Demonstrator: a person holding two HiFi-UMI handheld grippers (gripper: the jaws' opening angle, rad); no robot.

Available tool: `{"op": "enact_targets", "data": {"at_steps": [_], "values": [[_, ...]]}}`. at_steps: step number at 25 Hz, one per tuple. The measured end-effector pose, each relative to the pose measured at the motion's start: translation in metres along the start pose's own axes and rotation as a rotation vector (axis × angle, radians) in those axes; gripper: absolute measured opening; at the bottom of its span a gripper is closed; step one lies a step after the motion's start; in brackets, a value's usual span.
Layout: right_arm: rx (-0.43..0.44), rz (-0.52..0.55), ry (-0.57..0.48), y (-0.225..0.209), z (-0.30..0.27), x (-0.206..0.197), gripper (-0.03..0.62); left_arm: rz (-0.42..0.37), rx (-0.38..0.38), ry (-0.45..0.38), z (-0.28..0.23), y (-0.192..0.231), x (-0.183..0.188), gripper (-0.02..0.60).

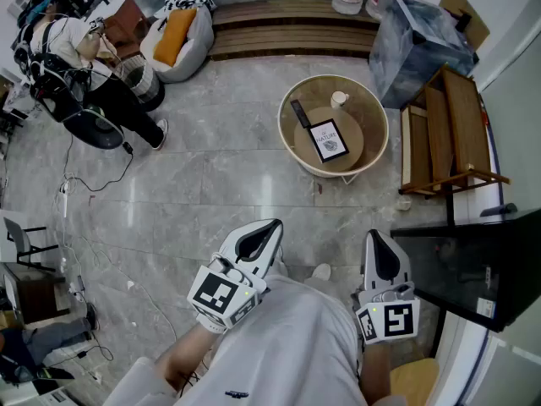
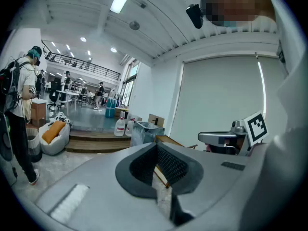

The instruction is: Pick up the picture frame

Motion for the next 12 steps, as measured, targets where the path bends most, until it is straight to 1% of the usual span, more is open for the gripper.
{"op": "enact_targets", "data": {"at_steps": [5,9,12], "values": [[-0.015,0.002,0.003,0.010,-0.015,0.000,0.006,0.002,-0.008,-0.001,0.000,0.020,0.003,-0.003],[-0.064,-0.029,-0.031,0.014,-0.029,0.002,0.006,-0.006,-0.017,0.002,0.003,0.043,0.005,-0.003],[-0.081,-0.027,-0.038,0.023,-0.040,0.003,0.006,-0.010,-0.027,-0.003,0.006,0.062,0.009,-0.004]]}}
Point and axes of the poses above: the fingertips, and each gripper's own axes: z backward along the fingers, y to its left, x out of its top, the point moved 7 cm from there along z, backward along the fingers, and after that the axes turned 3 degrees about -y, right-handed, at the moved point
